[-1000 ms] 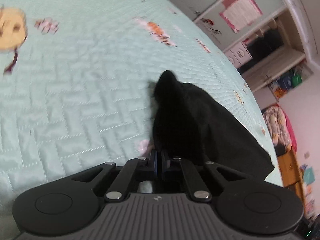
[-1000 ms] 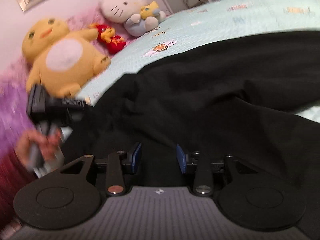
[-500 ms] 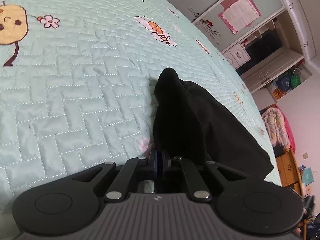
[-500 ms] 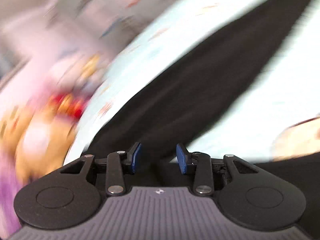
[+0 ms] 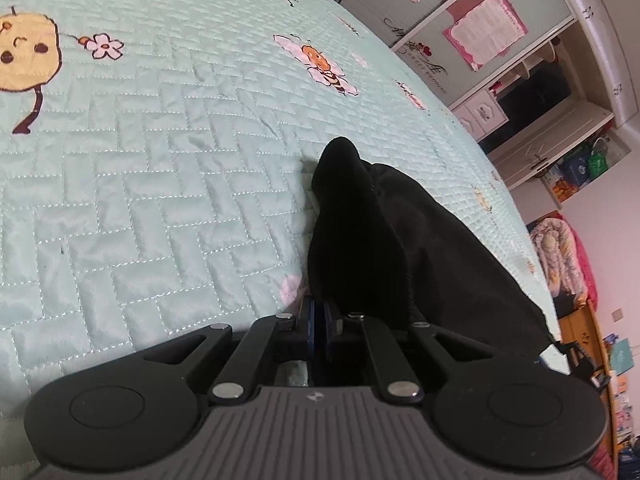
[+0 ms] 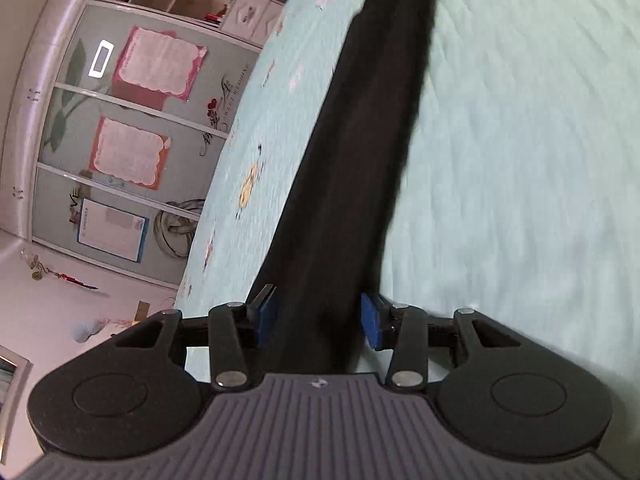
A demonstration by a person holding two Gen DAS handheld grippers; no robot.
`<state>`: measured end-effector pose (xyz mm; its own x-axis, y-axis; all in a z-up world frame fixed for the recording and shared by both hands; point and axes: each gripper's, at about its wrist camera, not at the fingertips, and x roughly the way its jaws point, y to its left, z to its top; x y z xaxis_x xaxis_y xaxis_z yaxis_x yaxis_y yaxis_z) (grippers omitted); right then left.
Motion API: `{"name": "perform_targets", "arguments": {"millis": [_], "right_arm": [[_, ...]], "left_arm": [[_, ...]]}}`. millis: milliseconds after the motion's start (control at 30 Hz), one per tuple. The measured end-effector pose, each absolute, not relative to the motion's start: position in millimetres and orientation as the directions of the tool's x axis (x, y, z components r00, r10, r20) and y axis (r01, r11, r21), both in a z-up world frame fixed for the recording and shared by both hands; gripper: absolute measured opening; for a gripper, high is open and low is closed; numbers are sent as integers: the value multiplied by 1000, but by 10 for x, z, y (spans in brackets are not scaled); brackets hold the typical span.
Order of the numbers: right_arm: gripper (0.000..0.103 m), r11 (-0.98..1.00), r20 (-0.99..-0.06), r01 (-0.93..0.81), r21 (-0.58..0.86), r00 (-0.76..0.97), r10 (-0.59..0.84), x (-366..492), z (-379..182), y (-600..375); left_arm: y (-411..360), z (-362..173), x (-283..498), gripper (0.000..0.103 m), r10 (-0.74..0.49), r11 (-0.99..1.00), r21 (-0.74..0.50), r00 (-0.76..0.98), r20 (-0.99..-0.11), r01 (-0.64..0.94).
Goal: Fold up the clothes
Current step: 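Grasp the sweatshirt with the left gripper while the right gripper smooths the fold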
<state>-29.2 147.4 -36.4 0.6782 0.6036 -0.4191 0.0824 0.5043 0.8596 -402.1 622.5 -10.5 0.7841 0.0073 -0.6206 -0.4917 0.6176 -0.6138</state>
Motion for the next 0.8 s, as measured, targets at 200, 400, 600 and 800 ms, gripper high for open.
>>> {"name": "perform_targets", "arguments": {"millis": [200,400,600,800], "right_arm": [[42,549,-415,53,834,717,560,203,-414,960],[40,809,-516,-10,588,765,385,106,-17,920],[35,574,-450,-695,434,385,806,-263,242,2389],[0,590,-601,-632,503,235,764,779,-174,2399]], "left_arm": [[6188,-88,-3991,9,32,603,-594,761,-648,-532],[6112,-66,-3987,9,68,591,-576,746,-662,-565],[6059,-57,-4013,9,90,566,-578,741,-665,-588],[6020,-17,-3989,10,102,575,-551,722,-685,-605]]}}
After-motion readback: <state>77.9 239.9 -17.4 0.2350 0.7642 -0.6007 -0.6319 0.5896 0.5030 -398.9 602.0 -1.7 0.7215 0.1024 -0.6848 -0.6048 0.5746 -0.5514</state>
